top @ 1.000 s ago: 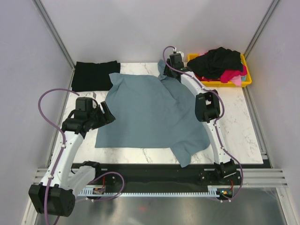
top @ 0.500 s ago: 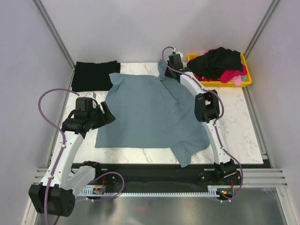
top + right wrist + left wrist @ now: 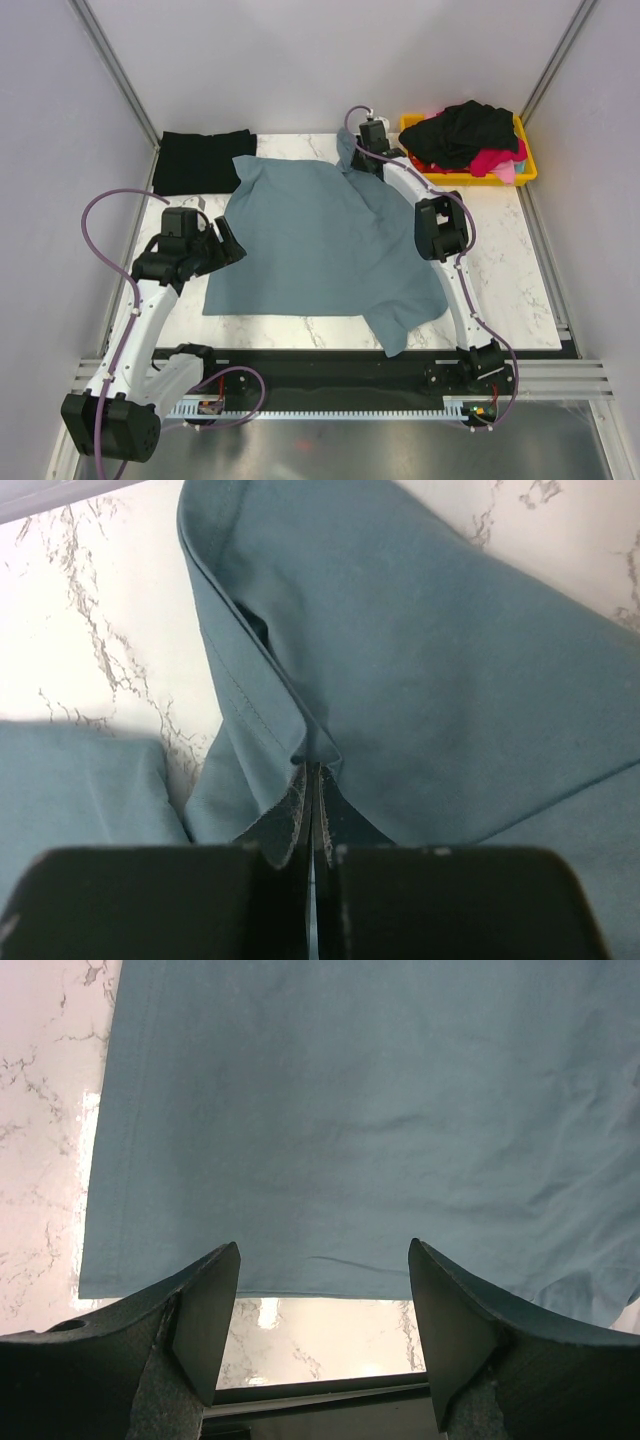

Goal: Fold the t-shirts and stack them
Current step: Flatten the tshirt out

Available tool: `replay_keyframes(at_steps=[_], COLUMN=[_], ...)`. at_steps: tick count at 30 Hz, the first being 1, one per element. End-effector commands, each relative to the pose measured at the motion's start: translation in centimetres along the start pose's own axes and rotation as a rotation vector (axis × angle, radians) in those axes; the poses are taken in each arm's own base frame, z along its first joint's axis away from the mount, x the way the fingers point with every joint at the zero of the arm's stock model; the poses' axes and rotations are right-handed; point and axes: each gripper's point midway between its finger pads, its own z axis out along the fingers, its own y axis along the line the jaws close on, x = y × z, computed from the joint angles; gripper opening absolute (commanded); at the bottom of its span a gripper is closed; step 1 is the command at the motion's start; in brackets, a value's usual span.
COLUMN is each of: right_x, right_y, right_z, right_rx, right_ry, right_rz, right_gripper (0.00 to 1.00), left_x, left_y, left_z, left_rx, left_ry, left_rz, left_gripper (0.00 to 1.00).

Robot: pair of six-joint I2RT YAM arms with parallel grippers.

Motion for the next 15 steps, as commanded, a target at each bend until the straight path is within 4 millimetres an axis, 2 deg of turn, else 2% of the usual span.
replay_keyframes(at_steps=[1,5,6,8,9,11,12,13,14,15], right_x=[-2.4,-3.6,-3.3,-3.9,-3.1,-3.4,-2.2,-2.1,-2.2,-1.8], right_y=[3.9,10.8,12.3,15.0,15.3,16.6,16.3,16.4,16.4,16.1], right_z=[-1.9,-3.8,-4.1,-4.6,-3.9,-3.6,-2.4,-2.0,-1.7,-1.3], right_rx=[-0.116,-0.324,-0.382,-0.458,-0.465,-0.502,-0.506,-0.523,-0.526,-0.519], right_ry=[-0.062,-0.133,-0.129,-0.177,-0.173,-0.219,-0.207,-0.213,-0.219,-0.212], right_rz=[-0.011,-0.024,-0.013,-0.009,0.001,0.019,0.032,0.059,0.066,0.070], right_gripper=[0.00,0.00,0.00,0.00,0.00,0.00,0.00,0.01,0.05,0.27], left_x=[-0.8,-0.7,-0.7,-0.7,-0.6,-0.7,-0.6,-0.7,-0.7,-0.7], left_y=[-0.5,-0.4,-0.5,-0.5,-0.4,-0.3,-0.3,-0.3,-0.3,-0.3], left_z=[-0.4,-0.3,-0.3,-0.2,-0.2,-0.1,-0.1,-0.2,-0.2,-0.1], left_rx=[0.025,0.024,0.025,0.025,0.021,0.018,0.018,0.018,0.018,0.018], left_ry=[-0.035,-0.030,-0.030,-0.028,-0.025,-0.026,-0.026,-0.028,-0.030,-0.026], left_rz=[0.045,0.044,0.045,0.045,0.044,0.043,0.043,0.044,0.043,0.044], left_gripper=[0.76,0.76,0.76,0.76,0.76,0.76,0.76,0.76,0.76,0.76])
